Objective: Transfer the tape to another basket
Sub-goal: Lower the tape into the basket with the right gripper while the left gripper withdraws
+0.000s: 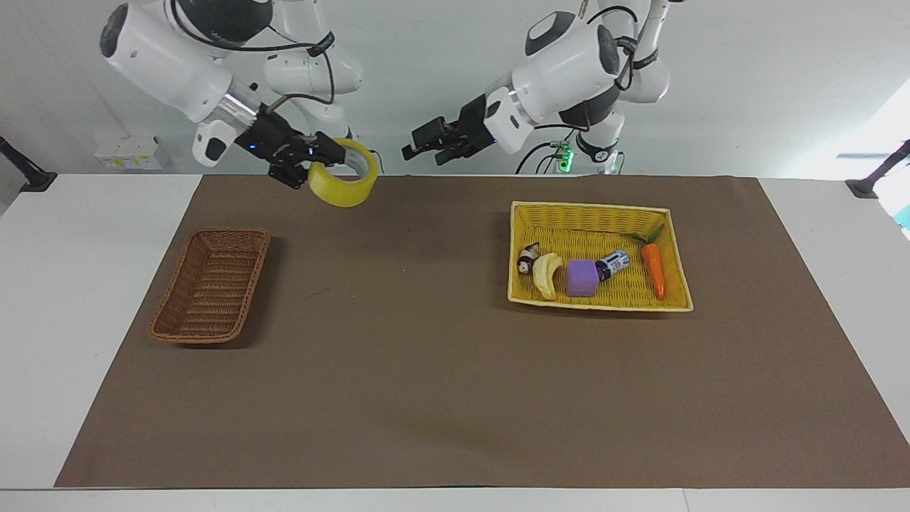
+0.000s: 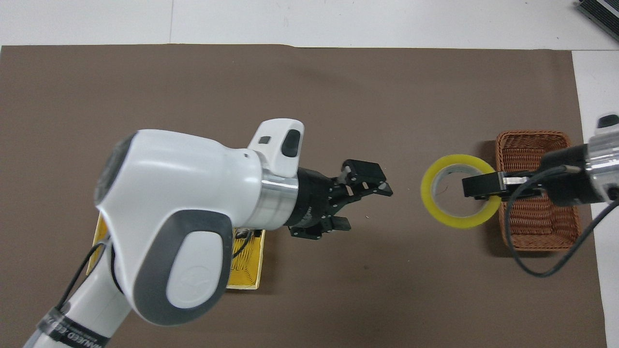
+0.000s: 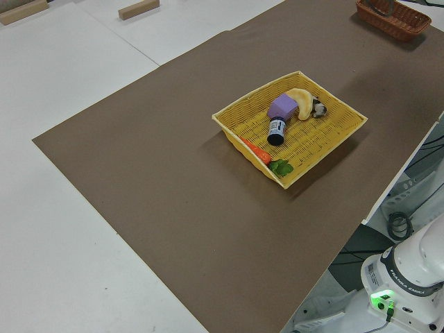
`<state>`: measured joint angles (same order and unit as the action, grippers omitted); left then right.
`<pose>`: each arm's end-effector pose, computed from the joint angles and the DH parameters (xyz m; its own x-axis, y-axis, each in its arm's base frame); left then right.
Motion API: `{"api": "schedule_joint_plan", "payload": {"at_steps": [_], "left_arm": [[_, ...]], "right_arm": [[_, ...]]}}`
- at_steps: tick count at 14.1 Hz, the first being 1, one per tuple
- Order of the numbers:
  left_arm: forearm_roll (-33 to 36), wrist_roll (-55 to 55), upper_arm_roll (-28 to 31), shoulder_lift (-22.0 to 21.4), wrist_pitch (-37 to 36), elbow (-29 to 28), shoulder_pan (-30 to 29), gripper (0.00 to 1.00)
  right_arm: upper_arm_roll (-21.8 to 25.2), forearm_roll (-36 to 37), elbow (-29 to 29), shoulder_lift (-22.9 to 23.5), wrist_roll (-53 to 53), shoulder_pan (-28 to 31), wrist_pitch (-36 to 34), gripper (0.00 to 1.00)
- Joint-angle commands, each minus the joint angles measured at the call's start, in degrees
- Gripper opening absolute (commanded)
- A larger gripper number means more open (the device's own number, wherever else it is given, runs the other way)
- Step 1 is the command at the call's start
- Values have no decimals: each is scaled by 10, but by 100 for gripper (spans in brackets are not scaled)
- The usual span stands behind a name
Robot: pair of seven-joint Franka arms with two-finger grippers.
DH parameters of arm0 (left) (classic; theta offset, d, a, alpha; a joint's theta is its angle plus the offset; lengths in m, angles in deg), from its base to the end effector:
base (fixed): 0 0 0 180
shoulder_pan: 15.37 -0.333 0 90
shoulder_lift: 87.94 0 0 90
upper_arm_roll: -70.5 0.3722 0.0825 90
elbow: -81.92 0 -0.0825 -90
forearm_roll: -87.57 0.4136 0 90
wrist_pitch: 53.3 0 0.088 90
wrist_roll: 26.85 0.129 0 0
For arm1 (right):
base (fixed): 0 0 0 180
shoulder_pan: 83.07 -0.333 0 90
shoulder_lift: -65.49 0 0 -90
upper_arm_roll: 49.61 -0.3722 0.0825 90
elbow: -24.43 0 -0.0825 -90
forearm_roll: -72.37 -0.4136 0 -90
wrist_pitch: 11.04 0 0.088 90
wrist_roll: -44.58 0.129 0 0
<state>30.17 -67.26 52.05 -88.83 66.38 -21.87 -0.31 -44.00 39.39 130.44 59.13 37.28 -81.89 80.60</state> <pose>0.4902 -0.3955 0.6264 0.8430 0.2445 -0.4792 0.5308 -0.5231 0.6668 0.5391 0.0025 0.6046 0.9969 -0.0255 -0.0741 -0.0627 -0.8264 -0.5596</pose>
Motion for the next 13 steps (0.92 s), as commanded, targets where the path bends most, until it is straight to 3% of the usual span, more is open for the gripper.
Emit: {"api": "schedule_joint_plan", "payload": {"at_steps": [1,6,10,13], "left_arm": [[-66,44,1,-57,-4,-69,-15,100],[-27,56,5,-54,-57,-66,-75,100],[52,70,5,-50,-127,-61,-133,100],[127,119,5,-48,-153,-57,-167,100]], "right_arm": [[-6,7,0,-6,-3,3,-8,0],[-6,110,2,2,-16,50,15,0],[-6,109,2,97,-105,112,118,0],[-6,111,11,135,-186,161,151,0]]}}
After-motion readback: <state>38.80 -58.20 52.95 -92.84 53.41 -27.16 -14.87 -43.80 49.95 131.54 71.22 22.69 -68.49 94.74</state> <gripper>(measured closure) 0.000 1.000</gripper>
